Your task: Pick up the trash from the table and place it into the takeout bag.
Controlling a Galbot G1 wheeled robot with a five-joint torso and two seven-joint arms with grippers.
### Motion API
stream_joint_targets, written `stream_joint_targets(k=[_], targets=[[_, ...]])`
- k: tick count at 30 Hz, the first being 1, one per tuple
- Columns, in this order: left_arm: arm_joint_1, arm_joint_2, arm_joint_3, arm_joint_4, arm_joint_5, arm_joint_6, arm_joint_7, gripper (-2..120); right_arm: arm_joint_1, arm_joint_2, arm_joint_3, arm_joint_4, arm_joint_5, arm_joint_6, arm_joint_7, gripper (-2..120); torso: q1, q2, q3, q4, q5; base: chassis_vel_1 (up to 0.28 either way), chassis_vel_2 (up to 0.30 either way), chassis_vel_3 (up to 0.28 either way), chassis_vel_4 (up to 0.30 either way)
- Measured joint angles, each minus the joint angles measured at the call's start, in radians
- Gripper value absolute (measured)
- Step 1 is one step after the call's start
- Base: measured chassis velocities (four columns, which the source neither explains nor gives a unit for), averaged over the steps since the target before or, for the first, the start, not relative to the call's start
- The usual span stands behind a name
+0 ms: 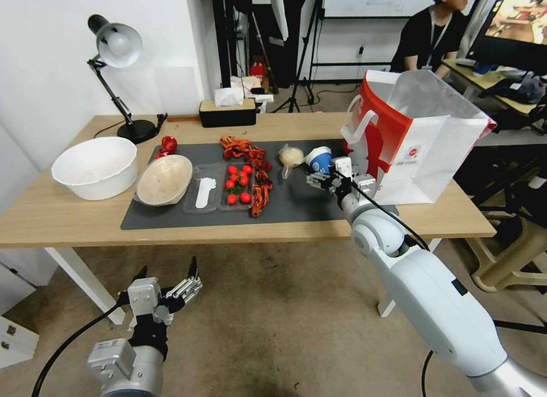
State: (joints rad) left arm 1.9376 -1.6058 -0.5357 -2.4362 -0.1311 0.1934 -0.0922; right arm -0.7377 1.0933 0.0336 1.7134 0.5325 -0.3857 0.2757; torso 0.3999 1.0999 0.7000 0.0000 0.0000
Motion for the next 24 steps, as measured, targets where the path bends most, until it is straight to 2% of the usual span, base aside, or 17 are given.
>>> stream_joint_targets(k=[3, 11, 24], targets=[[0.005, 0.0, 0.0, -0.004, 0.0, 0.0, 0.0, 100, 0.011, -0.004, -0.003, -0.005, 0.0, -0.064, -0.003, 100, 0.0, 0.0, 0.0, 0.0, 0.0, 0.0, 0.0, 0.0, 0.0], [0.01, 0.0, 0.001, -0.009, 0.001, 0.001, 0.0, 100, 0.017, -0.008, -0.003, -0.013, 0.001, -0.137, -0.001, 100, 0.0, 0.0, 0.0, 0.0, 0.0, 0.0, 0.0, 0.0, 0.0], [0.015, 0.0, 0.001, -0.016, 0.003, 0.001, 0.001, 100, 0.018, -0.004, 0.001, -0.028, 0.01, -0.149, -0.001, 100, 0.0, 0.0, 0.0, 0.0, 0.0, 0.0, 0.0, 0.0, 0.0]])
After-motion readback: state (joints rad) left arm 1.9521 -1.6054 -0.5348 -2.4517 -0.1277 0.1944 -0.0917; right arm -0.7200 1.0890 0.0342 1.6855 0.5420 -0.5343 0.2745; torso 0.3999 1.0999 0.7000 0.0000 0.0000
